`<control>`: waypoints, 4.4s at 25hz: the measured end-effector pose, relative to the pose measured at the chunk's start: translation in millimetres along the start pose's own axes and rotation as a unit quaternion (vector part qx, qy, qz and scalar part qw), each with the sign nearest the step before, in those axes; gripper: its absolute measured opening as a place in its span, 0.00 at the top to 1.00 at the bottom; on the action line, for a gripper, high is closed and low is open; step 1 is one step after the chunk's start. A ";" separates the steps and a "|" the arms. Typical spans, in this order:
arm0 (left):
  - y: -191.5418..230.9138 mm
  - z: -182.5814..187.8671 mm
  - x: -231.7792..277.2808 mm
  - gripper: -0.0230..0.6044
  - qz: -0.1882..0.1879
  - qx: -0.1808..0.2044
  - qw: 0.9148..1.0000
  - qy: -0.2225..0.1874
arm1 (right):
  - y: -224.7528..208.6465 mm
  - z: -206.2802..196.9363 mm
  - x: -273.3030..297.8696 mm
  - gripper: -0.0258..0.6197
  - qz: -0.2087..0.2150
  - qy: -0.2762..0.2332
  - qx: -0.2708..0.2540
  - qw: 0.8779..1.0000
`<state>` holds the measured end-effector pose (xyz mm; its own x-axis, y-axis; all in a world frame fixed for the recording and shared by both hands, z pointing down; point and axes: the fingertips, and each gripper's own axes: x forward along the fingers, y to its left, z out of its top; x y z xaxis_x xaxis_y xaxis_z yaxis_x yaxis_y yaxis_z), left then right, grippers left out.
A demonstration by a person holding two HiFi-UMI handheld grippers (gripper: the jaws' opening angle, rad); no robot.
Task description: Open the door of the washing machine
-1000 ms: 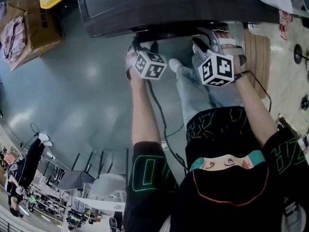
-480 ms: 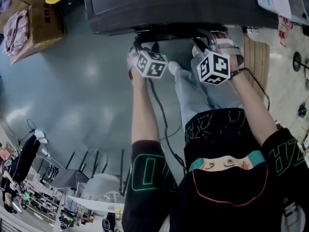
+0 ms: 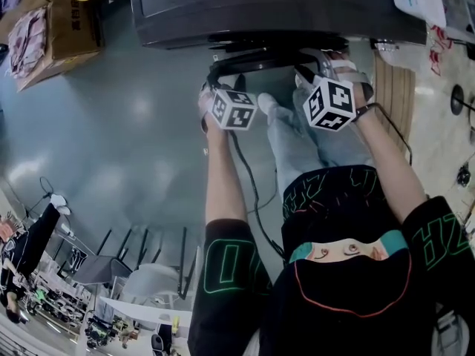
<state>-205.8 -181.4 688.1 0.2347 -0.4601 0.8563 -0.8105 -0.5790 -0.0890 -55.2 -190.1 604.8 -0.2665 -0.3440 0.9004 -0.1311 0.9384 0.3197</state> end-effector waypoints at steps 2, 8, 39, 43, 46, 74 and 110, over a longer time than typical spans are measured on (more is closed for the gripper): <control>-7.2 -6.9 -5.3 0.59 0.002 -0.009 1.000 -0.001 | 5.9 -0.3 -2.5 0.72 0.003 0.001 -0.007 1.000; -45.4 -25.8 -15.9 0.61 0.012 -0.038 0.999 0.004 | 28.9 -18.6 -10.6 0.72 0.024 0.007 -0.041 0.999; -271.5 -106.1 -81.3 0.61 0.166 -0.314 0.933 0.052 | 141.6 -96.8 -75.7 0.72 0.138 -0.081 -0.315 0.935; -313.4 -104.1 -80.6 0.62 0.169 -0.349 0.919 0.066 | 152.2 -121.7 -83.1 0.72 0.156 -0.079 -0.354 0.919; -330.7 -101.5 -82.1 0.63 0.180 -0.367 0.910 0.065 | 154.4 -128.8 -87.3 0.72 0.156 -0.089 -0.377 0.909; -576.7 8.3 -41.8 0.68 0.289 -0.558 0.777 0.025 | 155.9 -291.8 -138.6 0.69 0.161 -0.168 -0.596 0.768; -460.4 202.6 -507.0 0.95 0.751 -0.456 0.441 -0.183 | -22.2 -56.1 -451.9 0.96 0.329 -0.574 -0.054 0.748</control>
<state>157.1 182.1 191.8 -0.9990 -0.0372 0.0250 -0.0380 0.9988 -0.0323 121.7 -53.6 207.3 -0.8916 0.4505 0.0457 0.4509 0.8926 -0.0029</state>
